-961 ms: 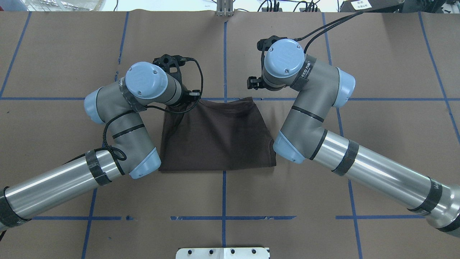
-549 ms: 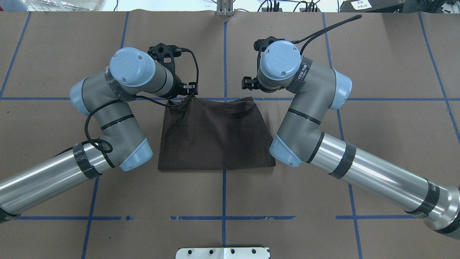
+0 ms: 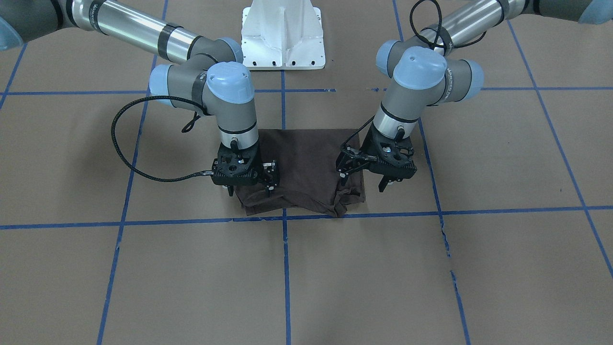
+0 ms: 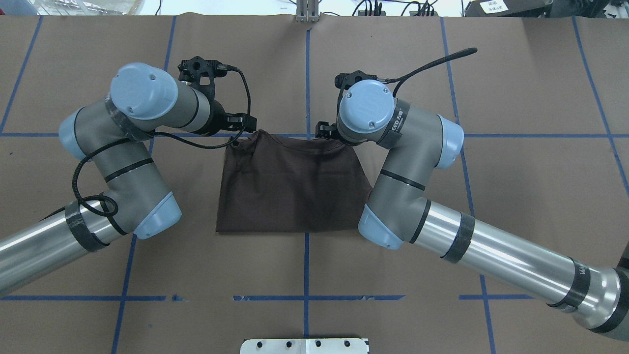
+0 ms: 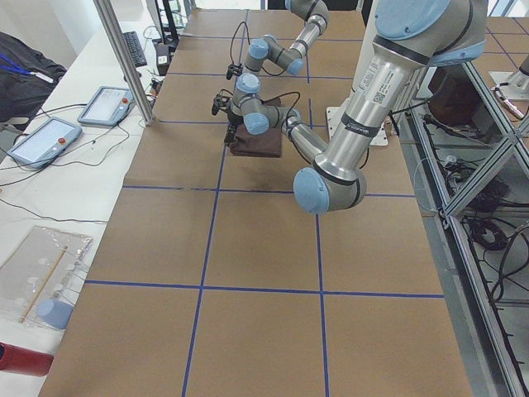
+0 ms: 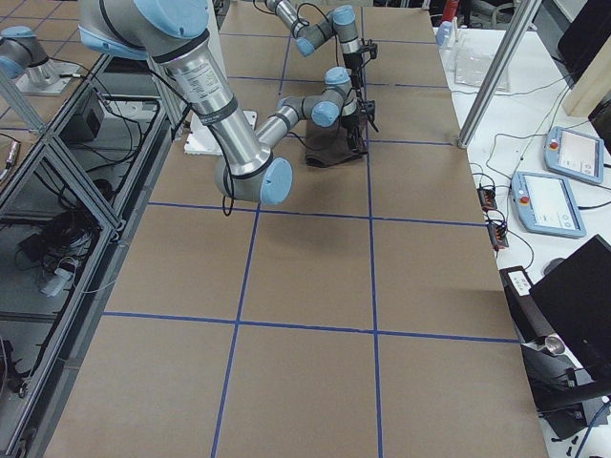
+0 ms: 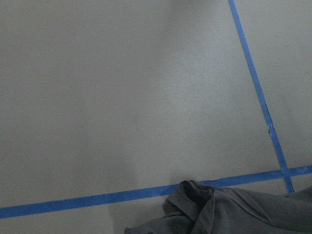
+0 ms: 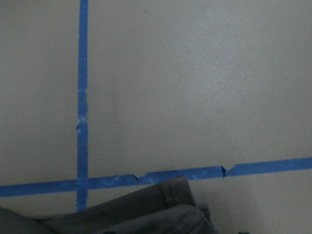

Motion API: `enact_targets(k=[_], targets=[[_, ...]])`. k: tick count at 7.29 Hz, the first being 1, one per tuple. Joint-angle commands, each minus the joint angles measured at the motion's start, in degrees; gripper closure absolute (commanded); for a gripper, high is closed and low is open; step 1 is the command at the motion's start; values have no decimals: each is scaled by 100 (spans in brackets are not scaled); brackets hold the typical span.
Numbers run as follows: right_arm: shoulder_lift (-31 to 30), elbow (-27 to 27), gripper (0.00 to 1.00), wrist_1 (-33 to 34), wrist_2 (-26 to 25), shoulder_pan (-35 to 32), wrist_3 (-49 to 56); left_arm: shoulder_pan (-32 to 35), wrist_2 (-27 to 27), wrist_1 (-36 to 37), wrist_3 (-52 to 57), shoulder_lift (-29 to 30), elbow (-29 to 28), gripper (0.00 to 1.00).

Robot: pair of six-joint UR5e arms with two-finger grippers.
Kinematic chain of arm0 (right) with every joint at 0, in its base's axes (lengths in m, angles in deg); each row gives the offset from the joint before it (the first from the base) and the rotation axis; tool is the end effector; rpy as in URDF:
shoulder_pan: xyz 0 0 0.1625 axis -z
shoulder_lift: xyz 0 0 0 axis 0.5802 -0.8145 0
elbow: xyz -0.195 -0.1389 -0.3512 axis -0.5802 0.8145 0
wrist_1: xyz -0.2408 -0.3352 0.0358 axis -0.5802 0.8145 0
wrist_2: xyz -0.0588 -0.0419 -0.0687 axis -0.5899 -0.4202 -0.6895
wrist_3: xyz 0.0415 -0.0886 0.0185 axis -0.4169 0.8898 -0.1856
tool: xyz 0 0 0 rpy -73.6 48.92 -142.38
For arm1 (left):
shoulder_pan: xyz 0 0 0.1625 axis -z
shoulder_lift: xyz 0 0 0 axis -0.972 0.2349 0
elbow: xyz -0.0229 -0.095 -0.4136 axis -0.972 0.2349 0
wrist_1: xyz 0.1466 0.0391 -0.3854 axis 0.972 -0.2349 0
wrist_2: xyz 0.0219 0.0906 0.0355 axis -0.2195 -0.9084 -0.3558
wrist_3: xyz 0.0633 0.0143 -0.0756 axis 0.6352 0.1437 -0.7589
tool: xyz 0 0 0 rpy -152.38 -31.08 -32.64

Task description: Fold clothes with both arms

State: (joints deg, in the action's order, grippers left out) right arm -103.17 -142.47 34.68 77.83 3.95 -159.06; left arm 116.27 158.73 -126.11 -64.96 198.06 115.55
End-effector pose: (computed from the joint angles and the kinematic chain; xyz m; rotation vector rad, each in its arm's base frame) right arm -0.5747 -0.5032 0.2479 0.2953 -0.7914 0.2445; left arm 0.4558 -0.5218 0.2766 0.3925 0.9702 -0.0346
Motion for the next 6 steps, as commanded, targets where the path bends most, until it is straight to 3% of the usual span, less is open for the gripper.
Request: enact_targets(k=[1,2,5,6], targets=[[112,178,20,-44,-144,31,-90,4,-2,0,4,-33,14,0],[148,249,21,-44,-222,23,-90,4,-2,-9,4,-41,14,0],[227,399,36,-53,-319,22,-169,4,-11,-9,-5,-41,14,0],[227,416,37,-53,-346,23,-178,4,-11,-9,-5,-41,14,0]])
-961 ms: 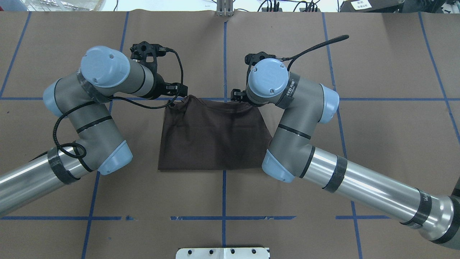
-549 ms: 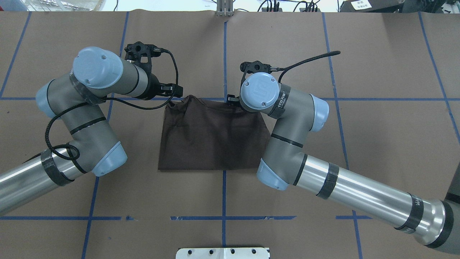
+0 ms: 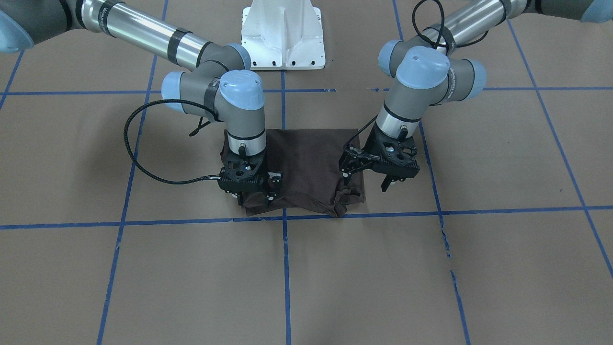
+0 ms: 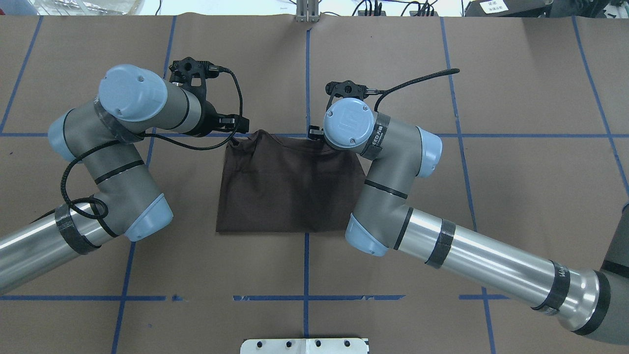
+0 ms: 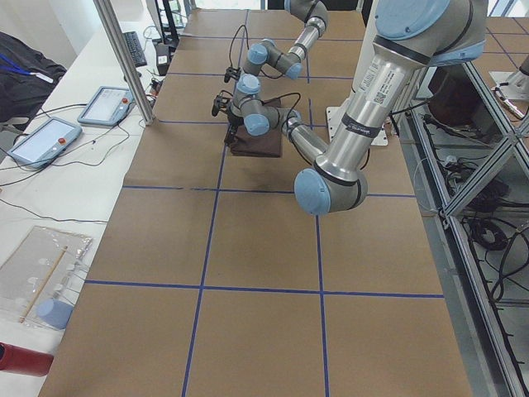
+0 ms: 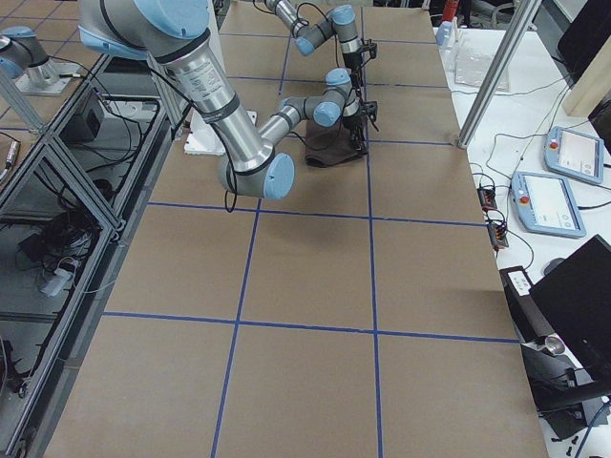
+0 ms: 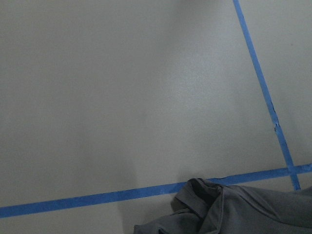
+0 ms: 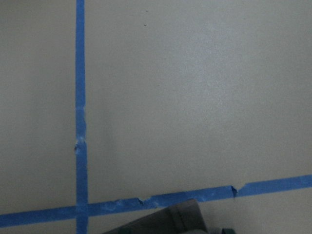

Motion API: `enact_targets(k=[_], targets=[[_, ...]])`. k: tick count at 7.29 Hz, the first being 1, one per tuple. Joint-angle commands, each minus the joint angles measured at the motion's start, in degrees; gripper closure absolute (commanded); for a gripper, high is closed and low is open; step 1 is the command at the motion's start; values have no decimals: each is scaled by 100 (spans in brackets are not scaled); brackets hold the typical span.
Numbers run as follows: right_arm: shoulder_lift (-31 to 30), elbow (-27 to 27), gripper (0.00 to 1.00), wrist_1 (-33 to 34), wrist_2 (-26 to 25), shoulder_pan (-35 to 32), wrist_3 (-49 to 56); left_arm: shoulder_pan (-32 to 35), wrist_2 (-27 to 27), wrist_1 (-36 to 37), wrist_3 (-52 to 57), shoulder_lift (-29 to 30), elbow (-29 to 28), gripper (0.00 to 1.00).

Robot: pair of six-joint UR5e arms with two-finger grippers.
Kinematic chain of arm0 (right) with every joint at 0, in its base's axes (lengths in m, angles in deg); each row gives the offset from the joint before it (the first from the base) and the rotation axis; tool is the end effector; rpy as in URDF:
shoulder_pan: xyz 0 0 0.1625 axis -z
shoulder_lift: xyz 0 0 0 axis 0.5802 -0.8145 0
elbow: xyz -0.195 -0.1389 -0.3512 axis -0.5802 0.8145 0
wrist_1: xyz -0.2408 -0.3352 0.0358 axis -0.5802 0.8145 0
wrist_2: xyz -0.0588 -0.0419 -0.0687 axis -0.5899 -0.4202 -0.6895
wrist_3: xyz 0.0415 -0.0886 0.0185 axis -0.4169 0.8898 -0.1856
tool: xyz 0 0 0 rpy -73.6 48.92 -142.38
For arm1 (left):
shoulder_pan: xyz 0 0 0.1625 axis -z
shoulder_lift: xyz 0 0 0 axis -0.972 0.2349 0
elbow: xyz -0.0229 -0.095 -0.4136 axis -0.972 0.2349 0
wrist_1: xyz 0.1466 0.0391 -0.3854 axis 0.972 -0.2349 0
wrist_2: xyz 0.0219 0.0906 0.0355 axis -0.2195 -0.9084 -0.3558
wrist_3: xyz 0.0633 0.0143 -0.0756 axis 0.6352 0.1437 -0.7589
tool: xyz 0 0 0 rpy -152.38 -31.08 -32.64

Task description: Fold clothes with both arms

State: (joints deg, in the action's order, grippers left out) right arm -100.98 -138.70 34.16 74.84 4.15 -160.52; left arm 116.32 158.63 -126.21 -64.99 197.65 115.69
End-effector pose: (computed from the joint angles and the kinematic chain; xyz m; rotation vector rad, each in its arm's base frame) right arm -0.5890 -0.5150 0.2484 0.3225 -0.7605 0.2879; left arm 0.4541 -0.5214 0.2801 0.3922 0.9670 -0.0372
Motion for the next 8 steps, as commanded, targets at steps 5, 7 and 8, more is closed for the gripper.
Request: enact_targets(k=[5,7,8], targets=[[-28,48,90,0,-66,-6,-59,0,-1,0,-10,0,9,0],[-45,57,100,0,-66,-6,-67,0,-1,0,-19,0,9,0],[-54,57,100,69,-179,-15,-67,0,-1,0,-19,0,9,0]])
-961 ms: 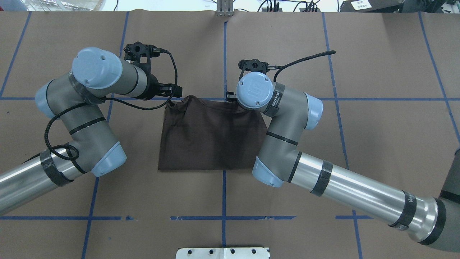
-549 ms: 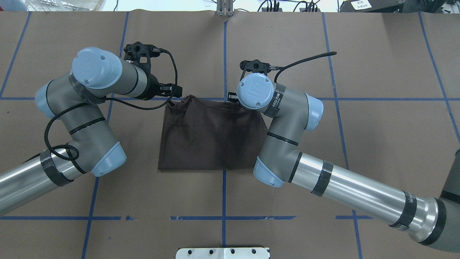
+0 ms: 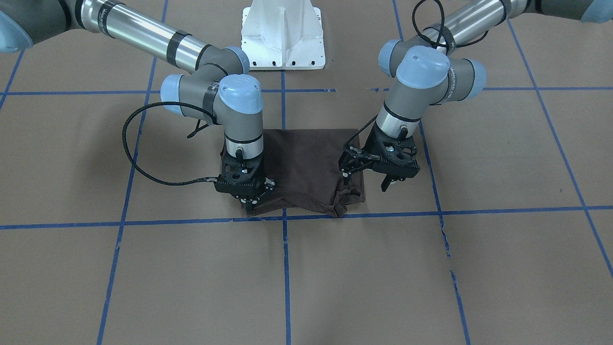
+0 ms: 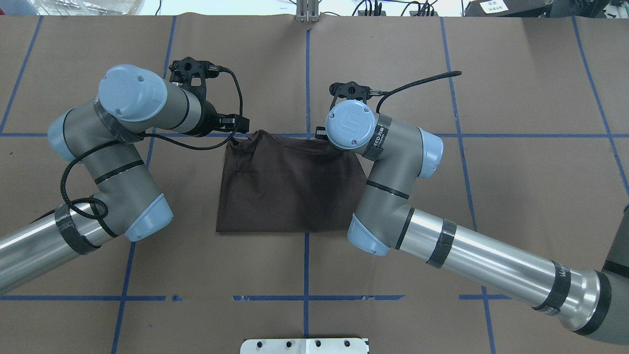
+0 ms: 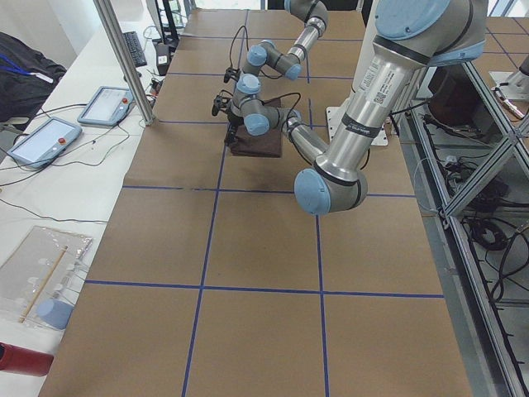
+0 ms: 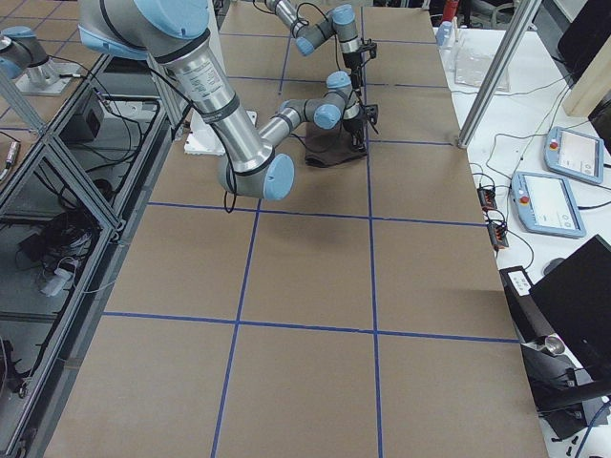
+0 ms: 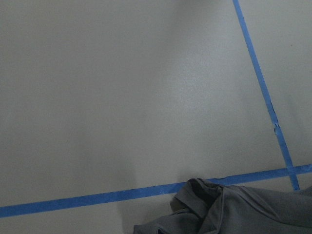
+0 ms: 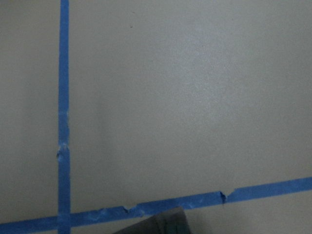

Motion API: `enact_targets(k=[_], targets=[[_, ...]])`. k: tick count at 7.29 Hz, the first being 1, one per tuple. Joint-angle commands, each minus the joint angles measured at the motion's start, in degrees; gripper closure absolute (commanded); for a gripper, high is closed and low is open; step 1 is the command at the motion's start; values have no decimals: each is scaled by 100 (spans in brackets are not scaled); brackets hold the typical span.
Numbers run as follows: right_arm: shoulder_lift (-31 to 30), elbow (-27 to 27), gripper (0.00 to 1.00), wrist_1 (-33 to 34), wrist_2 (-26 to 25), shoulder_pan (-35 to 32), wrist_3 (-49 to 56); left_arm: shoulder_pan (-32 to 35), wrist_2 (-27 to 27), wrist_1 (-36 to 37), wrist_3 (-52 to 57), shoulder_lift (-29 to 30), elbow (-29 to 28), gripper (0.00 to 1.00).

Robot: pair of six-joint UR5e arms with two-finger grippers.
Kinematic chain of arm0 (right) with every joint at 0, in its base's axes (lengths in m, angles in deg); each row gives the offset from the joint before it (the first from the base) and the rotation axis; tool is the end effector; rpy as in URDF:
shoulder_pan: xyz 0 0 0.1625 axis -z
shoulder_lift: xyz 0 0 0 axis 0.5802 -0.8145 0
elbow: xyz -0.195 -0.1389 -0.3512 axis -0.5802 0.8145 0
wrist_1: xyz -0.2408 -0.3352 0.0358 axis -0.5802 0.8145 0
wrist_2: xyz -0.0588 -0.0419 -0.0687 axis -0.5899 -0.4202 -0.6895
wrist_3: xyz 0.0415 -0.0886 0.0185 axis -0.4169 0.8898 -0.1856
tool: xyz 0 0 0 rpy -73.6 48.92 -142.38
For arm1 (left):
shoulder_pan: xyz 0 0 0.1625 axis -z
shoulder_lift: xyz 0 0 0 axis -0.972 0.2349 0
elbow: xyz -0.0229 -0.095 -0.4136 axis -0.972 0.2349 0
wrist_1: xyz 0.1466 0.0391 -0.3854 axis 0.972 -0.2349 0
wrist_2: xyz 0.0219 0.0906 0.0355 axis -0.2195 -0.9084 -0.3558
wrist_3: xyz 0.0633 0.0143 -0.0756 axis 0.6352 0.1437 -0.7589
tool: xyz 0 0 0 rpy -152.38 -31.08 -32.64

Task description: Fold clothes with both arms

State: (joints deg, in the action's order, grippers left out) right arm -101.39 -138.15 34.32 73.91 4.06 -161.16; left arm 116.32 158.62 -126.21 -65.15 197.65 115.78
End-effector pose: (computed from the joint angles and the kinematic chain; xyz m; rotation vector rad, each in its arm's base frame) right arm -0.5885 -0.5180 0.2589 0.3258 -0.7383 0.3072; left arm 0.4538 -0.5212 0.2794 0.3920 0.9687 -0.0396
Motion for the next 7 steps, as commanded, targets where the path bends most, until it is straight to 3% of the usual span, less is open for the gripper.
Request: enact_targets(k=[1,5,6,7], targets=[[-56,-7,100,71,-373,-6,57,0,0,0,-21,0,0,0],[-31,-68,100,89,-385,-112,207,-9,9,0,-47,-9,0,0],[-39,-77,1,115,-168,-164,225,0,9,0,-56,0,9,0],[-39,-190,0,150,313,-313,286,0,17,9,-56,-9,105,0]])
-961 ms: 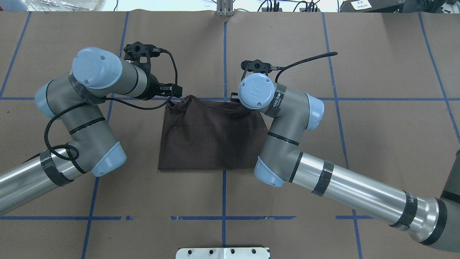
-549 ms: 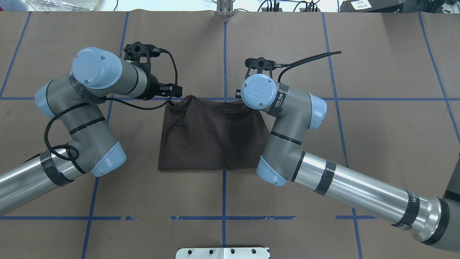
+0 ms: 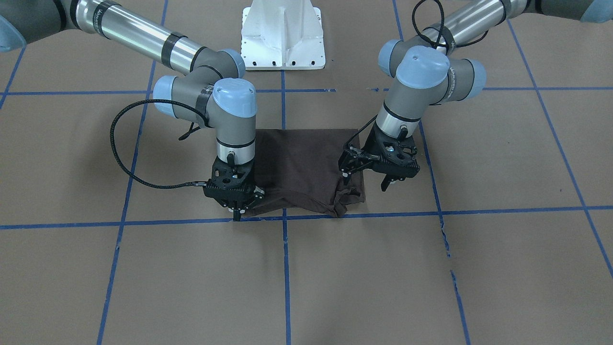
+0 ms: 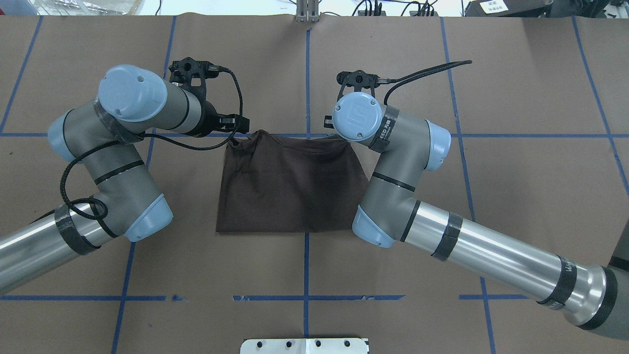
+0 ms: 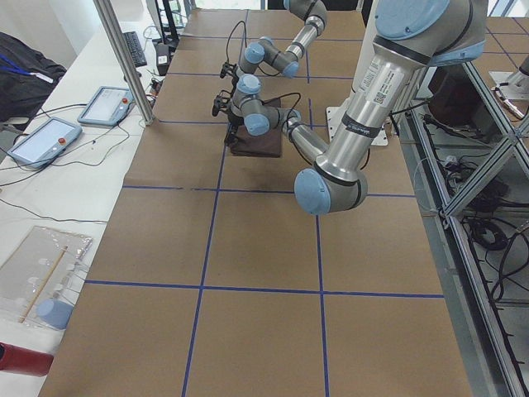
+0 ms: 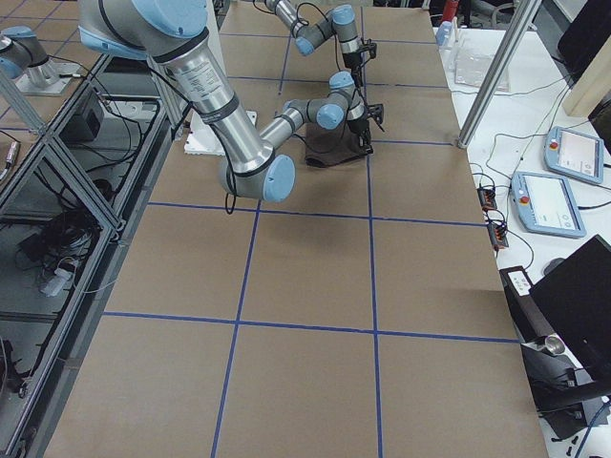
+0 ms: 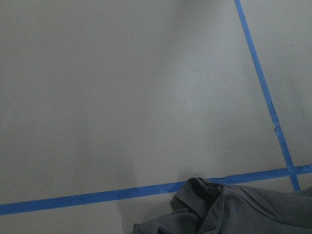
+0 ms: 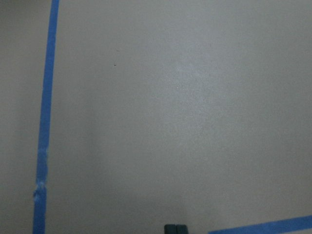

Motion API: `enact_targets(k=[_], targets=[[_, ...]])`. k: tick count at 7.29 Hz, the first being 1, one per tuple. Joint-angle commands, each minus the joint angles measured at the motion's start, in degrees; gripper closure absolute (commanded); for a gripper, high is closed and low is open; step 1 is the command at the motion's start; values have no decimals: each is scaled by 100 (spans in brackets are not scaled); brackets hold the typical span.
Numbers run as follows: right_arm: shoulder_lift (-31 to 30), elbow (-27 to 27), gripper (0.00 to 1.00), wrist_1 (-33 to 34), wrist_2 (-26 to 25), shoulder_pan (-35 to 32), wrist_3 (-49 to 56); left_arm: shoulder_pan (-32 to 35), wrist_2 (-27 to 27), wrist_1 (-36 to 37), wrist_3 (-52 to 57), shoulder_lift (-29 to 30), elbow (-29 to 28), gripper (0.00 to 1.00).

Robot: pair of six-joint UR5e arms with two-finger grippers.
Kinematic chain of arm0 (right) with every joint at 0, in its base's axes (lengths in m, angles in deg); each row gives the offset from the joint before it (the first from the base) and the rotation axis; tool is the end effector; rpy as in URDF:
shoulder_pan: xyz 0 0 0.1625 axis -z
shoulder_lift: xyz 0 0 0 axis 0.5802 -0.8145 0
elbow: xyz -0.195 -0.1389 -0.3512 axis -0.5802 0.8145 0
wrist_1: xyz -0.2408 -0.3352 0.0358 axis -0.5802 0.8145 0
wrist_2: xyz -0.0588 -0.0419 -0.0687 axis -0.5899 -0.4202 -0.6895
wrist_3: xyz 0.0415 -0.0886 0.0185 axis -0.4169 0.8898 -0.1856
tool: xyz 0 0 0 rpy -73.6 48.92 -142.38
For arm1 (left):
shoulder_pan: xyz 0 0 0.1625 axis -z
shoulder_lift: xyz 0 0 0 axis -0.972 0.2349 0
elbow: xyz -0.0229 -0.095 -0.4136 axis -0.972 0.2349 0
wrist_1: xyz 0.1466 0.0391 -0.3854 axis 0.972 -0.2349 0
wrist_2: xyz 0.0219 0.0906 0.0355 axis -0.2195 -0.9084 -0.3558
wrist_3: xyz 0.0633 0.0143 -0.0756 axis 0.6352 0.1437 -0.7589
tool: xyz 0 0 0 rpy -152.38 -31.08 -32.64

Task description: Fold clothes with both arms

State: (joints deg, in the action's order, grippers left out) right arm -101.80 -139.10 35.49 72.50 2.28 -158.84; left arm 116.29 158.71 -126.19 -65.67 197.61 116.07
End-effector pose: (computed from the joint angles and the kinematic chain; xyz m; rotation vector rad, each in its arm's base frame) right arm -0.5673 -0.5358 0.2593 0.3687 -0.7064 0.3084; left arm 0.4531 -0.5200 0.2775 0.3885 0.9745 -0.0459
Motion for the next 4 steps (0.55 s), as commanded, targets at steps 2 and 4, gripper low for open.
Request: enact_targets(k=[2,4], targets=[[-355,-620,0,190,1579,-705,832,20,8,383,40,-511,854,0],[-1110,-1943,0,1284,2213,-1363,2192,90,183,1373,685,-1424,2389,0]])
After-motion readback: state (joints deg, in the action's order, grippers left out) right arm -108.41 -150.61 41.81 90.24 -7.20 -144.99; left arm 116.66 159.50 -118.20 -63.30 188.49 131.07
